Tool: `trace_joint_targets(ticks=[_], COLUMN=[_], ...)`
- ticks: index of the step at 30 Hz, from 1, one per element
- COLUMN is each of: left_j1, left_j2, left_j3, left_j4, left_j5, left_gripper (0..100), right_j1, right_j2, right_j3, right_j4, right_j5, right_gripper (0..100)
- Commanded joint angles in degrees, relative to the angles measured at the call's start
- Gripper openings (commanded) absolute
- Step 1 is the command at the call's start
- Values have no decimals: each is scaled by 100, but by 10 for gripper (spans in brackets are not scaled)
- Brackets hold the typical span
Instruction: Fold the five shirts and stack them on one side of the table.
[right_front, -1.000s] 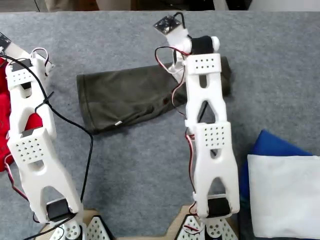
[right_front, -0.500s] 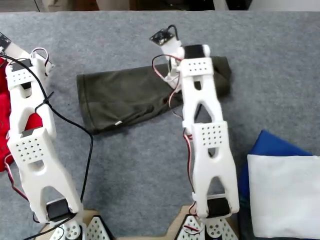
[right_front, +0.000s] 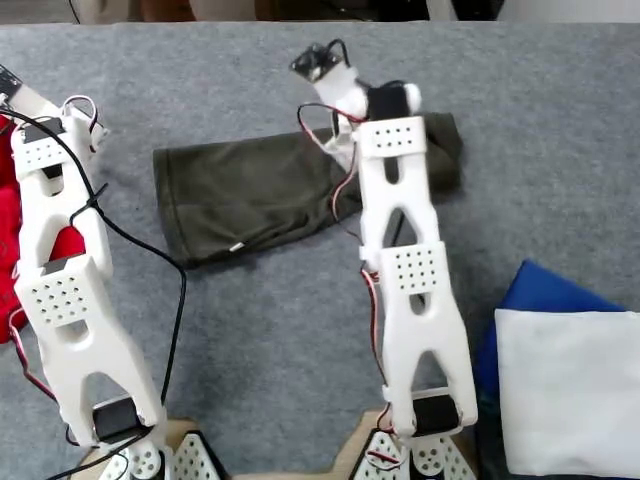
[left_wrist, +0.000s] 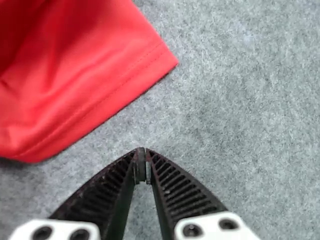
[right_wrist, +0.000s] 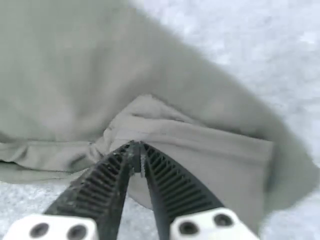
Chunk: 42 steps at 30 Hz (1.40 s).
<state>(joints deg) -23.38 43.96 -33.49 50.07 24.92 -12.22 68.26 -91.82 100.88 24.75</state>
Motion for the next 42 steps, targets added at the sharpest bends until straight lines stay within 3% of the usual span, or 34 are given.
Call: trace_joint_targets(ticks=[1, 6, 9, 14, 20, 26, 34, 42], left_j1=[53, 44, 176, 1020, 1776, 1653, 1556, 1442], left_j2=[-101, -207, -391, -435, -303, 444, 1657, 2290], left_j3=[-70, -202, -853, -1662, -1530, -1433, -2611, -3815], left_j4=[-70, 9, 563, 1582, 1890, 1881, 1952, 2637], left_j5=[-44, -44, -149, -791, -993, -862, -879, -1240], left_gripper=[21, 22, 37, 65, 20, 20, 20, 20], right_j1=[321, 787, 989, 1191, 1367, 1552, 1552, 1727], right_j2=[-866, -875, -523, 198, 549, 901, 954, 971], right_j3=[-303, -268, -312, -321, -374, -277, 57, 110], right_j4=[26, -536, -818, -1196, -1644, -1829, -1873, -1881], right_j5=[-88, -255, -492, -923, -1530, -1407, -624, -185], right_gripper=[6, 7, 7, 7, 7, 9, 21, 19])
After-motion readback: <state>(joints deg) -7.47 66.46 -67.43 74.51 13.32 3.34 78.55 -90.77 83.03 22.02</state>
